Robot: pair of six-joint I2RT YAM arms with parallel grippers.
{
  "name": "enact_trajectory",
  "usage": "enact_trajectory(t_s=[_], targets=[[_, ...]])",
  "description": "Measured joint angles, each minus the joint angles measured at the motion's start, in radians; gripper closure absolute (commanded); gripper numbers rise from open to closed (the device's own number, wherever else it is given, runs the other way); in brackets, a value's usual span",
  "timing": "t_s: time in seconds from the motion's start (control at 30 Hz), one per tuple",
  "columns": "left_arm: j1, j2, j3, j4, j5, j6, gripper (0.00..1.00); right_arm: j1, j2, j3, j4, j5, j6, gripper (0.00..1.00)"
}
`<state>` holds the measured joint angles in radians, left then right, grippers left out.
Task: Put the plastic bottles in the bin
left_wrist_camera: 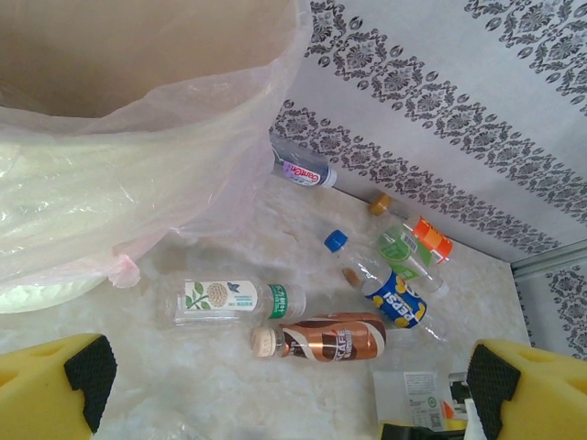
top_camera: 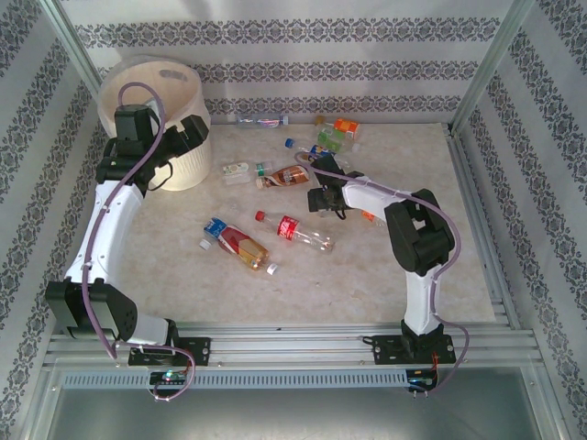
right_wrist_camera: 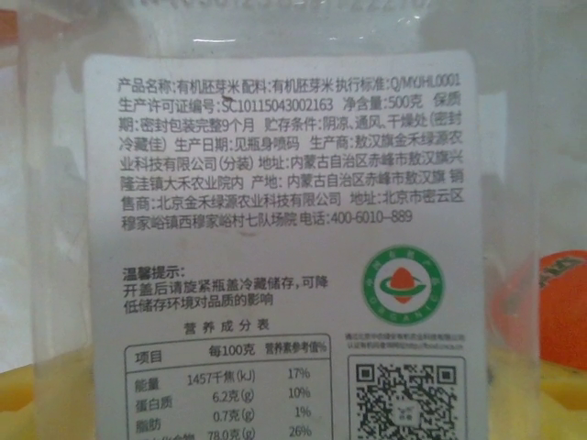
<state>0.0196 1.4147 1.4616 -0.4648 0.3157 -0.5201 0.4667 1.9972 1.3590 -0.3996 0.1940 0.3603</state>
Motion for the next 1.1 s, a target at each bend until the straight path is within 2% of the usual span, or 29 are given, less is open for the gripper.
enact_trajectory(t_s=[0.13, 0.37, 0.67, 0.87, 1.1], targets=[[0.000, 0.000, -0.005, 0.006, 0.022, 0.000, 0.00, 0.003, -0.066, -0.057, 0.052, 0.000, 0.003, 0.24], [-0.021, -0.004, -0.081, 0.116, 0.206, -0.003, 0.00, 0.007, -0.259, -0.211, 0.224, -0.042, 0.003, 0.31], [-0.184, 0.042, -0.111, 0.268, 0.338, -0.029, 0.00, 0.007, -0.423, -0.351, 0.454, -0.138, 0.004, 0.32], [-0.327, 0.194, -0.111, 0.340, 0.349, -0.060, 0.00, 0.007, -0.484, -0.431, 0.587, -0.294, 0.003, 0.34], [-0.400, 0.281, -0.111, 0.415, 0.309, -0.121, 0.00, 0.008, -0.508, -0.461, 0.665, -0.419, 0.003, 0.34]])
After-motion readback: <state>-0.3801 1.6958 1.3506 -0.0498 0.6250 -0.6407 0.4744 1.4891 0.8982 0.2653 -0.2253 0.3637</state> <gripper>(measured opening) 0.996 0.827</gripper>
